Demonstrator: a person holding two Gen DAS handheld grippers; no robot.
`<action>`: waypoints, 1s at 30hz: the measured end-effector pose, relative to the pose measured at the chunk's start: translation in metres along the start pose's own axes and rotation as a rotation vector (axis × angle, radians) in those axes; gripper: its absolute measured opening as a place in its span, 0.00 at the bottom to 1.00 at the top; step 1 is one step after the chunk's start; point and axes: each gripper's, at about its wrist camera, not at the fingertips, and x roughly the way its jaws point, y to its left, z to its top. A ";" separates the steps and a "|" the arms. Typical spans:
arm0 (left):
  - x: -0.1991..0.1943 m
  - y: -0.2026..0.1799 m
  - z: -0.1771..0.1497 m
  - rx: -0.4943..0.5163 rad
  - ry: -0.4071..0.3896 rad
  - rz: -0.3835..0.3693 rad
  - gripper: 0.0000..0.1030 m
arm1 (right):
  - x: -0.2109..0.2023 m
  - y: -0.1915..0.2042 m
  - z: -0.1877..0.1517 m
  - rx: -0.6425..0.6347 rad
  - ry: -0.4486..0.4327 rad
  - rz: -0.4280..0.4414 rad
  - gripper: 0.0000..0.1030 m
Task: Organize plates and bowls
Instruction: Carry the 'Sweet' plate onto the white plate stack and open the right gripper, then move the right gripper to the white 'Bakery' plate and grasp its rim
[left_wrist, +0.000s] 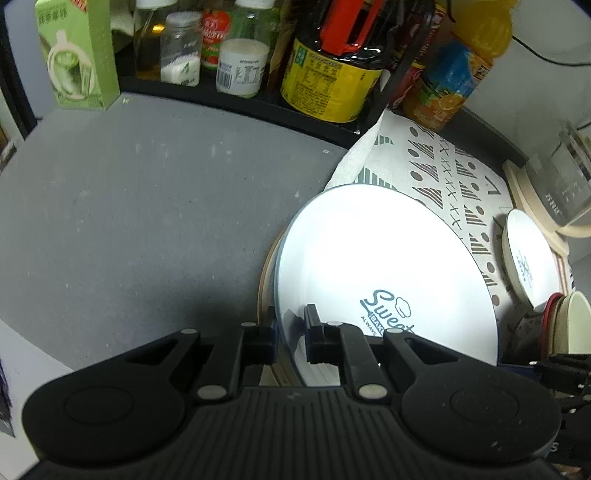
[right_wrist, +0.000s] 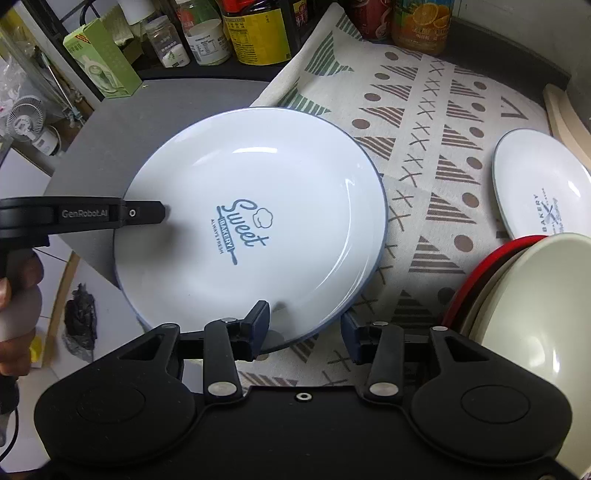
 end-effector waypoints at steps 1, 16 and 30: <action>0.000 0.000 0.000 -0.002 0.001 0.002 0.12 | 0.000 0.000 0.000 0.004 0.002 0.009 0.46; -0.002 0.009 0.000 -0.070 0.052 -0.025 0.11 | 0.006 -0.002 -0.001 0.039 -0.013 -0.020 0.43; -0.009 0.021 -0.015 -0.158 0.061 -0.030 0.11 | 0.008 -0.007 0.001 0.080 -0.034 -0.082 0.21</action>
